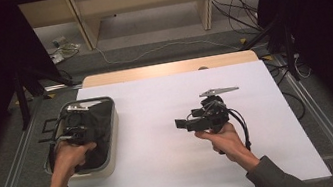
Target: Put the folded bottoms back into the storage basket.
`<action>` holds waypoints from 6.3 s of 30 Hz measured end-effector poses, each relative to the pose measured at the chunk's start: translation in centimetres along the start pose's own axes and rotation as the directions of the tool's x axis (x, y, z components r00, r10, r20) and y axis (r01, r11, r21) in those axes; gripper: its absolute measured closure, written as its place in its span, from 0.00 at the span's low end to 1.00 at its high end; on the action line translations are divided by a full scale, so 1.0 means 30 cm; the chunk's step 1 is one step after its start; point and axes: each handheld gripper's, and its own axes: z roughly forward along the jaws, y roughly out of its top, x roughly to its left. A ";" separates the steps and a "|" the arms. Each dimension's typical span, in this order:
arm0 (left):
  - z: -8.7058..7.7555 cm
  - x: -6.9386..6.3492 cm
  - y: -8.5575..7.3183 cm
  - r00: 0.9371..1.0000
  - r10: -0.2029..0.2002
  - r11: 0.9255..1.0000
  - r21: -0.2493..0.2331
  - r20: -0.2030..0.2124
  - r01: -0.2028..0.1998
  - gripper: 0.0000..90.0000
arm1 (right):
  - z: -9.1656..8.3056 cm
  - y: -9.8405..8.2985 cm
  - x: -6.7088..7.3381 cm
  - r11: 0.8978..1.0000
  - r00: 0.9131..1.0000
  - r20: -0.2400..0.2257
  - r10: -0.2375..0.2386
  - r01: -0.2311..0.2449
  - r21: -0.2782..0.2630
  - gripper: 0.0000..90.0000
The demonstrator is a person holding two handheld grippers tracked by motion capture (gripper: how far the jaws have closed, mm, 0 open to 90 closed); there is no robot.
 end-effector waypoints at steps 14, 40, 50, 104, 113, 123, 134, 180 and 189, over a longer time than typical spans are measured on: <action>0.121 -0.002 -0.028 0.999 0.013 0.998 0.063 -0.037 -0.011 0.96 | 0.003 -0.004 -0.004 1.000 1.000 0.007 0.002 -0.002 0.007 0.19; 0.103 0.037 -0.006 1.000 -0.025 0.998 0.066 0.017 0.023 0.78 | -0.016 0.008 -0.007 1.000 1.000 0.005 0.006 -0.006 -0.013 0.19; 0.028 0.034 0.022 1.000 -0.027 0.999 -0.019 0.001 0.027 0.60 | -0.029 0.014 -0.008 1.000 1.000 0.007 0.009 -0.009 -0.027 0.19; 0.004 -0.169 0.026 0.964 0.111 0.936 -0.351 0.241 -0.020 0.17 | -0.100 -0.007 -0.014 0.988 0.999 -0.005 -0.041 0.039 -0.149 0.18; 0.023 -0.219 -0.003 0.947 0.166 0.906 -0.423 0.274 -0.036 0.11 | -0.120 -0.013 -0.019 0.982 0.999 -0.012 -0.043 0.040 -0.182 0.17; 0.040 -0.271 -0.045 0.927 0.220 0.866 -0.498 0.304 -0.042 0.09 | -0.132 -0.024 -0.023 0.980 0.998 -0.015 -0.064 0.060 -0.191 0.09; 0.045 -0.315 -0.081 0.908 0.292 0.835 -0.542 0.299 -0.090 0.06 | -0.149 -0.040 -0.031 0.975 0.997 -0.006 -0.079 0.076 -0.207 0.06; 0.023 -0.355 -0.216 0.860 0.420 0.801 -0.564 0.290 -0.202 0.01 | -0.220 -0.162 -0.010 0.945 0.971 0.101 -0.217 0.235 -0.226 0.07; 0.015 -0.342 -0.235 0.858 0.434 0.797 -0.560 0.274 -0.224 0.01 | -0.235 -0.195 -0.011 0.944 0.967 0.116 -0.227 0.248 -0.218 0.07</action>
